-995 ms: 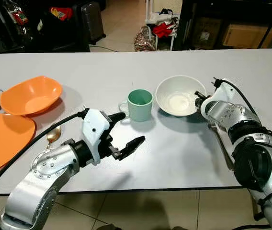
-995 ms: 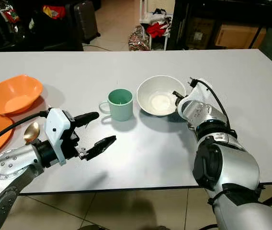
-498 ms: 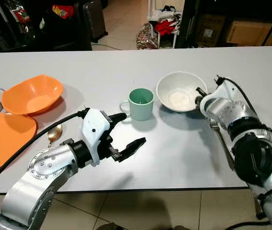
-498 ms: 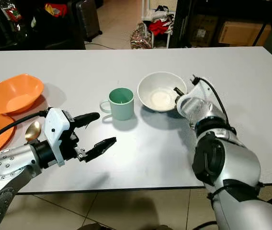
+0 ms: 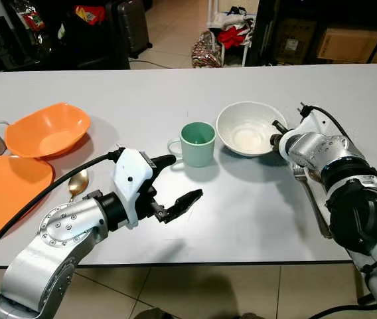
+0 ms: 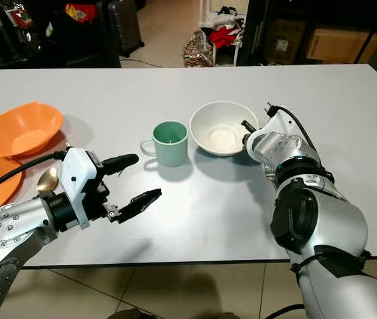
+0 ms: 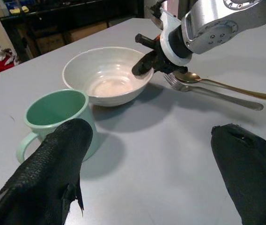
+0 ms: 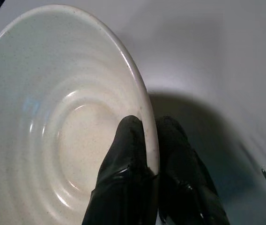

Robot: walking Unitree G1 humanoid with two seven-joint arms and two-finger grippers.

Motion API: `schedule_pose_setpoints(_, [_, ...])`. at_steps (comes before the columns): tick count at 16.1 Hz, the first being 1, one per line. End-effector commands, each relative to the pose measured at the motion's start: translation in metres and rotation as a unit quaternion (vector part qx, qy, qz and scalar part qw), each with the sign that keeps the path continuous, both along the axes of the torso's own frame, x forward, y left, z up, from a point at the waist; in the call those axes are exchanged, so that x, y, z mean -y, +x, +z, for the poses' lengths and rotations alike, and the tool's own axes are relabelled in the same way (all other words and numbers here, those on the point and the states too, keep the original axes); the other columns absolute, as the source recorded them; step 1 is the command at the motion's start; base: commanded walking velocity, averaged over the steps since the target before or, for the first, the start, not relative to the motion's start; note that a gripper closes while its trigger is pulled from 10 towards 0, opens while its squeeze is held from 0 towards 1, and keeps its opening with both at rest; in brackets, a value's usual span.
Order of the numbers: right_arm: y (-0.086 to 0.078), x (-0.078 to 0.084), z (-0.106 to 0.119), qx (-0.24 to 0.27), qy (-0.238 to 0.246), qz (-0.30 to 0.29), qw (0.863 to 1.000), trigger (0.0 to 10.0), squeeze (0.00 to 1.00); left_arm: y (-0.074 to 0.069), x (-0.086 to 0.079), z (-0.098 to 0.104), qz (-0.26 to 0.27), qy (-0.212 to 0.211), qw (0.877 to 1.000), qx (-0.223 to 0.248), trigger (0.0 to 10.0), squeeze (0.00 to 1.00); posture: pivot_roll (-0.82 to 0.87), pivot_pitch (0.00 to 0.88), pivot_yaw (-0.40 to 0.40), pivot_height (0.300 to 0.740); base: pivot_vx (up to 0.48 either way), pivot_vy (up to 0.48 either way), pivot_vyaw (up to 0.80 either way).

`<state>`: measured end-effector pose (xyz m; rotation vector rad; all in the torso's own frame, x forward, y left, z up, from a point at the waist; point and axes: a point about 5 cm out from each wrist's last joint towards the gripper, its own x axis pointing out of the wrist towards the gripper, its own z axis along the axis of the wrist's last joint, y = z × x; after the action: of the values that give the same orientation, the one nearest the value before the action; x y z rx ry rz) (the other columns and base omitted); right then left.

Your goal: Setting the table

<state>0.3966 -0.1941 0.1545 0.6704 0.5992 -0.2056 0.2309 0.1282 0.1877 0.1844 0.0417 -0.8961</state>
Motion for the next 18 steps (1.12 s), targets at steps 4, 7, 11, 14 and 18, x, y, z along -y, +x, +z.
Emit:
schedule_pose_setpoints(4, [-0.001, 0.004, 0.002, -0.005, 0.014, -0.003, 1.0, 10.0, 0.0, 0.002, 0.001, 0.001, -0.011, 0.003, 1.0, 0.001, 10.0, 0.0, 0.02, 0.045, 0.079, 0.74, 0.0, 0.0, 0.0])
schedule_pose_setpoints(7, [-0.001, 0.005, 0.002, -0.007, 0.016, -0.004, 1.0, 10.0, 0.84, 0.002, 0.003, 0.001, -0.012, 0.003, 1.0, 0.0, 10.0, 0.0, 0.01, 0.043, 0.08, 0.74, 0.0, 0.0, 0.0])
schedule_pose_setpoints(11, [0.0, 0.007, 0.005, -0.003, 0.015, -0.009, 1.0, 10.0, 1.0, 0.003, 0.003, 0.001, -0.01, 0.002, 1.0, 0.002, 10.0, 0.0, 0.01, 0.038, 0.076, 0.74, 0.0, 0.0, 0.0])
schedule_pose_setpoints(14, [0.003, 0.014, 0.017, 0.012, 0.021, -0.024, 0.999, 10.0, 1.0, 0.003, 0.002, 0.001, -0.009, 0.001, 1.0, 0.004, 10.0, 0.0, 0.01, 0.032, 0.076, 0.74, 0.0, 0.0, 0.0])
schedule_pose_setpoints(18, [0.006, 0.025, 0.04, 0.038, 0.031, -0.021, 0.999, 10.0, 1.0, 0.001, 0.002, -0.001, -0.008, -0.001, 1.0, 0.002, 10.0, 0.0, -0.01, 0.026, 0.076, 0.74, 0.0, 0.0, 0.0])
